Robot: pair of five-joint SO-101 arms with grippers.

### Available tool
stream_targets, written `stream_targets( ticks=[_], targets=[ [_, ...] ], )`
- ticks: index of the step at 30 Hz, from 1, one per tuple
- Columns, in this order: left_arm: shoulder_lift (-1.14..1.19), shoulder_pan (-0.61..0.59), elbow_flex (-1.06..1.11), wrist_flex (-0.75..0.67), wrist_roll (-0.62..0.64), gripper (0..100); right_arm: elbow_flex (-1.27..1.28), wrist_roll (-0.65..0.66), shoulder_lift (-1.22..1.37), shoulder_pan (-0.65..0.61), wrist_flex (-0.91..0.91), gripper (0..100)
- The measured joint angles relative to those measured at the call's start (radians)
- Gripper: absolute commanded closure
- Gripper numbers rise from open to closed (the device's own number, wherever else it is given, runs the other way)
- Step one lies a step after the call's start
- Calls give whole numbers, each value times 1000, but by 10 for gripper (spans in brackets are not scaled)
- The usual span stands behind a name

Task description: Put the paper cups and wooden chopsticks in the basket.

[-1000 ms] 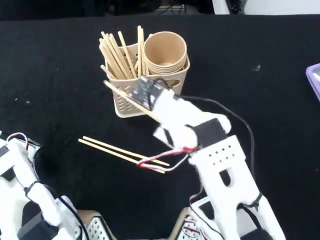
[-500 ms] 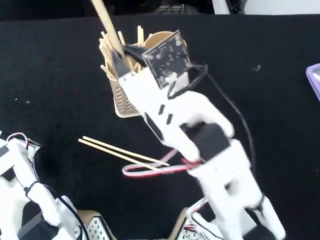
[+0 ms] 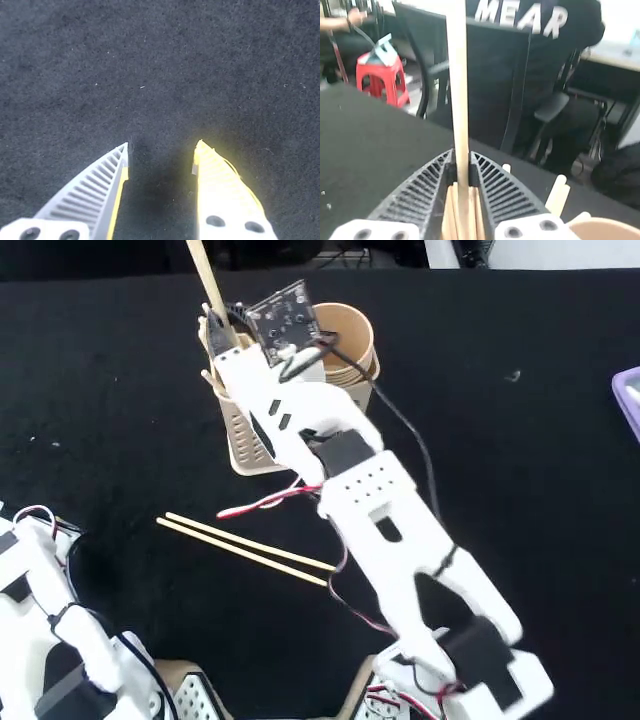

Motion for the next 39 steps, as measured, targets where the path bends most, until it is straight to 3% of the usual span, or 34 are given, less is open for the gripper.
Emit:
stream_targets(
  ticks=[5, 17, 20, 25, 28, 33, 39],
  targets=[
    [0, 0, 0, 0, 0, 787, 0, 0, 11, 0, 44, 832],
    [0, 0, 0, 6, -32, 786, -21, 0, -354, 41, 483, 832],
    [0, 49, 0, 72, -167, 786, -21, 2, -512, 107, 660, 832],
    [0, 279, -15, 187, -506, 785, 23, 2, -732, 287, 1017, 832],
    [-2, 417, -29, 221, -720, 784, 170, 11, -813, 416, 1129, 832],
    [-2, 560, -29, 229, -1020, 671, 563, 72, -922, 565, 1086, 832],
    [-2, 672, -51, 222, -1099, 660, 994, 84, -1068, 603, 856, 832]
  ],
)
